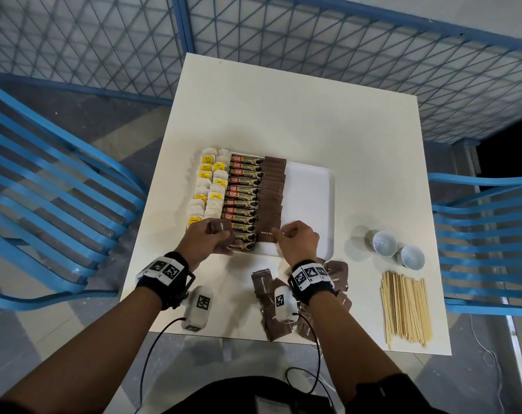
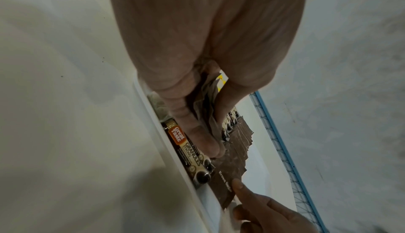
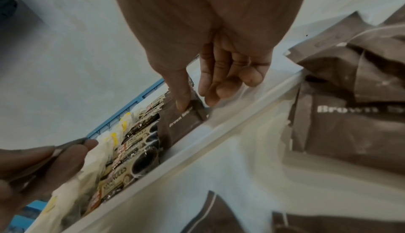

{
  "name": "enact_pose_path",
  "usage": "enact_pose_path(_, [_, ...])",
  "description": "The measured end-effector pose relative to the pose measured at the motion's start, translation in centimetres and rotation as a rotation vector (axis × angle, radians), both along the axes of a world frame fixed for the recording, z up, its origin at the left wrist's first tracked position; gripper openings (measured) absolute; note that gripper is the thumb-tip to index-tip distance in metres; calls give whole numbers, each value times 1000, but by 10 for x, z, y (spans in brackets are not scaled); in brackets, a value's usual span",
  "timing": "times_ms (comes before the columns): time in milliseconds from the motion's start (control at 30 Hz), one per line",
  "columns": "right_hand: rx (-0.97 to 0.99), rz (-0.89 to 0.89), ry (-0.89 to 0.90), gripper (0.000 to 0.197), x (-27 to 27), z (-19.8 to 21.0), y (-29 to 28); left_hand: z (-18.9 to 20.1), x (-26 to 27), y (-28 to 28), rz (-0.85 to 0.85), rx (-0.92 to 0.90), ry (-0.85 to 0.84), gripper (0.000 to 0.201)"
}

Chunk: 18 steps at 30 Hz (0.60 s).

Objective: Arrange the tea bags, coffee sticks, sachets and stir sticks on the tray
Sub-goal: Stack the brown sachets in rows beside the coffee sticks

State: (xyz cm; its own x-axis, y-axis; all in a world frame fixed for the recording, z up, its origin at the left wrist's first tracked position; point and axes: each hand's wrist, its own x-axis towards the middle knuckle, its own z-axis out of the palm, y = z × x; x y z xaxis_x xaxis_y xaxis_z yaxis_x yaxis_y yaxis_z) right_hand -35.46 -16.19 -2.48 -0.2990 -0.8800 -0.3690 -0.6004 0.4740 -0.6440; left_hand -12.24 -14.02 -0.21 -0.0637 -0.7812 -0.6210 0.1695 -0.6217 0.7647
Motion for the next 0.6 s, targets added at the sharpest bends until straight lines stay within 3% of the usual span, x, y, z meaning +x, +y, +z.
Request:
enact_pose_path(167, [-113,110,-50,11,13,13,-3,6,-3,-1,-8,-6,21,30])
enact_pose_path(267, [-101,247,-209,18,30,22,-7,10,-7,-2,-3,-18,-19,30])
enact_pose_path(400, [-69,384,-239,24,45,25,-12,17,-11,-1,-19,-8,-12,32])
enact_pose_path(600, [-83,290,-295,6,43,22,-15,14,-10,-1,-9,-15,-77,19])
